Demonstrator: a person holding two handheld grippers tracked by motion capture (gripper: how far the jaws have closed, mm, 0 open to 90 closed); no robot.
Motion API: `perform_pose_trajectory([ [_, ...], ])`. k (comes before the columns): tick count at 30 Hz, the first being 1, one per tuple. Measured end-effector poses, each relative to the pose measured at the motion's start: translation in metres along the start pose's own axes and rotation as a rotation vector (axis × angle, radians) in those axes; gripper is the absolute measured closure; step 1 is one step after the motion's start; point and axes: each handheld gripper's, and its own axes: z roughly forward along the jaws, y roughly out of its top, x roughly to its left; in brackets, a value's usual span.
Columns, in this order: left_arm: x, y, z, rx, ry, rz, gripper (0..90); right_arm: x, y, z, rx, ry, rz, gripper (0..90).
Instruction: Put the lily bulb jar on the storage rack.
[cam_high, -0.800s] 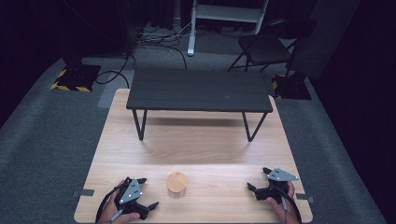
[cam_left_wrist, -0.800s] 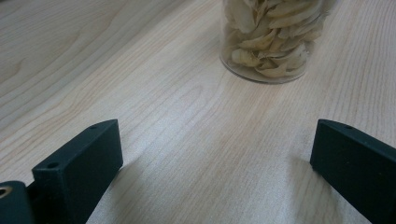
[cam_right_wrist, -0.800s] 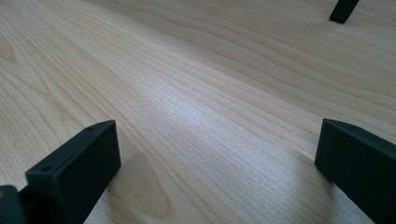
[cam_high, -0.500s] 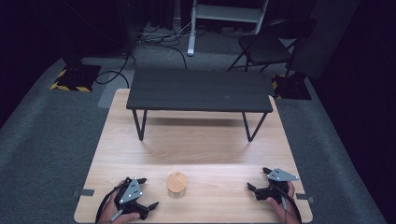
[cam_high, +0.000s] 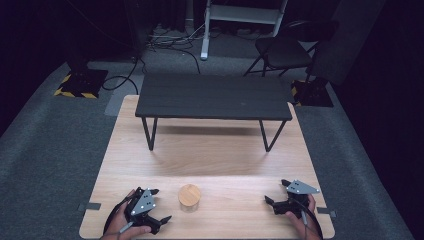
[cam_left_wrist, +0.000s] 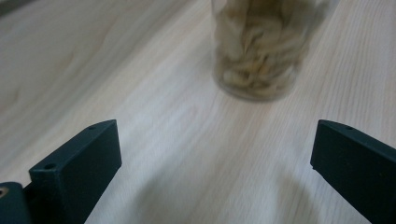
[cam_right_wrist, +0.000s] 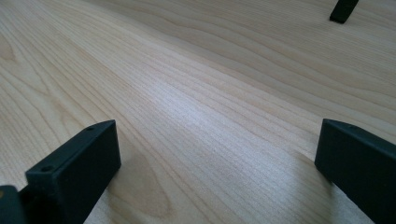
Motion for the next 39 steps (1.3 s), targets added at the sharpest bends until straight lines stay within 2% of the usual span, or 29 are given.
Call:
perform_pose_trajectory([
  [6,0.009,0.036,0.007,0.019,-0.049,0.075,1.4,0.000,0.000,0.000,0.000,0.000,0.000,0.0],
  [10,0.012,0.051,0.018,0.027,-0.079,0.079,1.3,0.000,0.000,0.000,0.000,0.000,0.000,0.0],
  [15,0.013,0.067,0.032,0.055,-0.125,0.110,1.4,0.000,0.000,0.000,0.000,0.000,0.000,0.0],
  [18,0.014,0.075,0.038,0.059,-0.128,0.107,1.4,0.000,0.000,0.000,0.000,0.000,0.000,0.0],
  [21,0.015,0.082,0.044,0.079,-0.140,0.121,1.5,0.000,0.000,0.000,0.000,0.000,0.000,0.0],
  [25,0.015,0.089,0.052,0.099,-0.147,0.133,1.6,0.000,0.000,0.000,0.000,0.000,0.000,0.0],
  [29,0.015,0.090,0.059,0.082,-0.158,0.126,2.4,0.000,0.000,0.000,0.000,0.000,0.000,0.0],
  [32,0.017,0.088,0.063,0.068,-0.169,0.096,6.5,0.000,0.000,0.000,0.000,0.000,0.000,0.0],
  [34,0.019,0.086,0.067,0.064,-0.178,0.107,12.6,0.000,0.000,0.000,0.000,0.000,0.000,0.0],
  [37,0.017,0.083,0.068,0.048,-0.174,0.111,15.0,0.000,0.000,0.000,0.000,0.000,0.000,0.0],
  [39,0.019,0.082,0.069,0.044,-0.189,0.118,23.8,0.000,0.000,0.000,0.000,0.000,0.000,0.0],
])
